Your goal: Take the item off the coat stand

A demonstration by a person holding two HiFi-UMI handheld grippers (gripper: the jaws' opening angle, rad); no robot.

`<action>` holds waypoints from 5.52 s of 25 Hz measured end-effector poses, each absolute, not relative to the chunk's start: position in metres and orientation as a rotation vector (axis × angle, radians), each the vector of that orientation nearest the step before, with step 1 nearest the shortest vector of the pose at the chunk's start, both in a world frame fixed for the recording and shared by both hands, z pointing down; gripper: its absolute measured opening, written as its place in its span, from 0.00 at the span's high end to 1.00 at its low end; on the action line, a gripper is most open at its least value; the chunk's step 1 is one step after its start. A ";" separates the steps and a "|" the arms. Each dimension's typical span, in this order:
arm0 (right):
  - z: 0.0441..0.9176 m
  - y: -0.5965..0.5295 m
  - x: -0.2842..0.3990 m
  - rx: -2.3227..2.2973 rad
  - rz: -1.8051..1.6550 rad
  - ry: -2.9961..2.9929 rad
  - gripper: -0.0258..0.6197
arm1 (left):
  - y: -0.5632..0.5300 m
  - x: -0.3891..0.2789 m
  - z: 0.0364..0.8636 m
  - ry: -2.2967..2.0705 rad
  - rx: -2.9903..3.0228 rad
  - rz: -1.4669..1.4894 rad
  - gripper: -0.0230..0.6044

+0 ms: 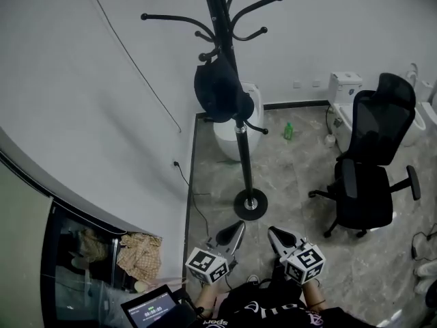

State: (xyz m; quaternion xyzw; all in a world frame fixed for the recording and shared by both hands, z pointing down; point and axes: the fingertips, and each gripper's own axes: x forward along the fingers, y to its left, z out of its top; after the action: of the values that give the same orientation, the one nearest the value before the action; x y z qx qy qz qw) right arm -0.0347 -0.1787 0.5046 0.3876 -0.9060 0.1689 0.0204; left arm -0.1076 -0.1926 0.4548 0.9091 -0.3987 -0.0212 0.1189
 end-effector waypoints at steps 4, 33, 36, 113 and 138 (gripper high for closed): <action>0.501 -0.217 -0.034 1.118 0.499 -2.853 0.93 | -0.229 -0.111 0.453 -1.253 2.616 -0.093 0.96; 0.484 -0.396 0.015 0.552 0.440 -2.991 0.93 | -0.480 -0.176 0.258 -1.974 2.617 -0.307 0.50; 0.488 -0.396 0.011 0.529 0.451 -2.991 0.93 | -0.491 -0.178 0.242 -1.947 2.652 -0.363 0.48; 0.505 -0.181 -0.053 0.616 0.452 -2.878 0.93 | -0.200 -0.155 0.488 -1.564 2.334 -0.208 0.94; 0.524 -0.093 0.103 0.369 0.436 -2.915 0.93 | -0.081 0.024 0.525 -1.666 2.165 -0.167 0.94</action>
State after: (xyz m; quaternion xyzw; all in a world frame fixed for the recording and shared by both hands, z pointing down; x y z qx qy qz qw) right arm 0.1030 -0.0934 0.5239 0.1237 -0.9778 0.1461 0.0854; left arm 0.0241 -0.0814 0.5253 0.7749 -0.5964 -0.0597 0.2007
